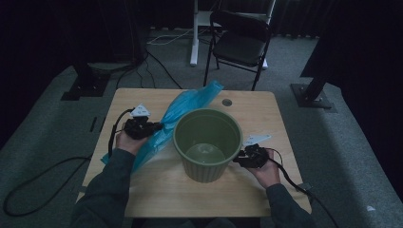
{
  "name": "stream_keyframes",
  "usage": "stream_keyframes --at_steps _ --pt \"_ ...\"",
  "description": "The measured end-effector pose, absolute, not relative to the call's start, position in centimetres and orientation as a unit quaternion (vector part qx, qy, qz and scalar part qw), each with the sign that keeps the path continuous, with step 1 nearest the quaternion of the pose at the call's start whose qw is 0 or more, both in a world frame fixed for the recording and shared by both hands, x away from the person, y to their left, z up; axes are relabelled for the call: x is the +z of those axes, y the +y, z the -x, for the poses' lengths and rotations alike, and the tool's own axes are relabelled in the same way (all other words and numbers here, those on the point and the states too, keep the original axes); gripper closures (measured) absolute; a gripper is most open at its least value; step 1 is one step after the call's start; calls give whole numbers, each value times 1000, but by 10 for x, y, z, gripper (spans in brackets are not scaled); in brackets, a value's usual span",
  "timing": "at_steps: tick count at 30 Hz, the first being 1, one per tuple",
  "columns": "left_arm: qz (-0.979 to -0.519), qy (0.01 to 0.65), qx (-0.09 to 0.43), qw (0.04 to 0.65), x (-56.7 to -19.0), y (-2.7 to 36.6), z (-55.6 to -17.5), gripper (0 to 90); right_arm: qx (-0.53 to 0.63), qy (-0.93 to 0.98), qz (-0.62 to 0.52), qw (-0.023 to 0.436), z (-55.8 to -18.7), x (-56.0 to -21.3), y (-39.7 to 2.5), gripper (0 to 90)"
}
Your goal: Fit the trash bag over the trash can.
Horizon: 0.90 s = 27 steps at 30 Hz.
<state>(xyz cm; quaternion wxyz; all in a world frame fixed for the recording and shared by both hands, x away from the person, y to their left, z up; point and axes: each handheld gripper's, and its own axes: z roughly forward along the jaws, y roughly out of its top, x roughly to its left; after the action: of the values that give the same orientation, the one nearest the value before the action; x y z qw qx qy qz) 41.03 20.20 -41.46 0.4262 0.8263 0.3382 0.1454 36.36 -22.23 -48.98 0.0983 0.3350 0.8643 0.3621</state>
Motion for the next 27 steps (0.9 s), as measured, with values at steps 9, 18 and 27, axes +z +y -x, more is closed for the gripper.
stream_keyframes --at_steps 9,18,27 --pt "-817 333 158 444 -392 202 -413 892 360 867 -331 96 -361 -490 -222 631" --pt "-804 328 171 466 -370 202 -414 892 360 868 -328 93 -361 -490 -222 626" --pt "-796 319 176 484 -351 199 -414 892 360 870 -326 89 -360 -491 -221 625"
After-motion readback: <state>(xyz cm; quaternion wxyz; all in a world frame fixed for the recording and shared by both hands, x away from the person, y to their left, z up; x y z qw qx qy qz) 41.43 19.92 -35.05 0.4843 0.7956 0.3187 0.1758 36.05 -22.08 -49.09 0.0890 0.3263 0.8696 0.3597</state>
